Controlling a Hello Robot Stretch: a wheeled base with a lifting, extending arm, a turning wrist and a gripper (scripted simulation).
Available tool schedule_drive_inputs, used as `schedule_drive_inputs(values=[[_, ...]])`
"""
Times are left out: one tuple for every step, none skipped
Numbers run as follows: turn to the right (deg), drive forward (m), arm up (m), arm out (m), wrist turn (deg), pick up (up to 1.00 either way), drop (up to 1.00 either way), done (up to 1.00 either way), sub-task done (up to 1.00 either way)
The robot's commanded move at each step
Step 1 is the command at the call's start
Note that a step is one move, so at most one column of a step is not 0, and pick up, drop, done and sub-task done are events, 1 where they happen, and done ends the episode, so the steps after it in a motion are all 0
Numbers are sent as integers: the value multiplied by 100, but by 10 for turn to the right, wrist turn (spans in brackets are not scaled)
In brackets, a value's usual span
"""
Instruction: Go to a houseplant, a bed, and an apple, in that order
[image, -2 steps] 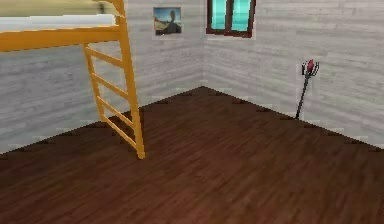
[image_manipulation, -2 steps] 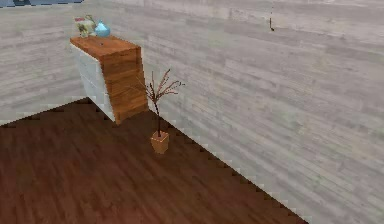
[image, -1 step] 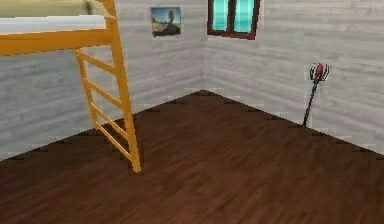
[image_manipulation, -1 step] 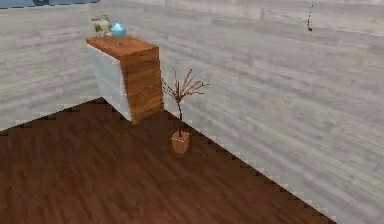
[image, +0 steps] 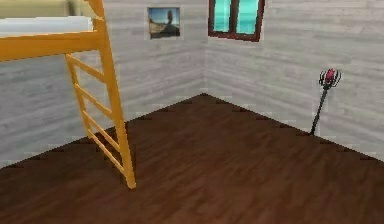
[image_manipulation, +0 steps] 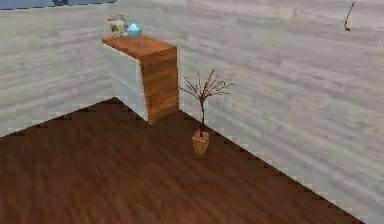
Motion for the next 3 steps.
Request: schedule_drive_inputs(values=[[270, 0, 0, 0, 0, 0, 0, 0, 0], [0, 5, 0, 0, 0, 0, 0, 0, 0], [-450, 0, 0, 0, 0, 0, 0, 0, 0]])
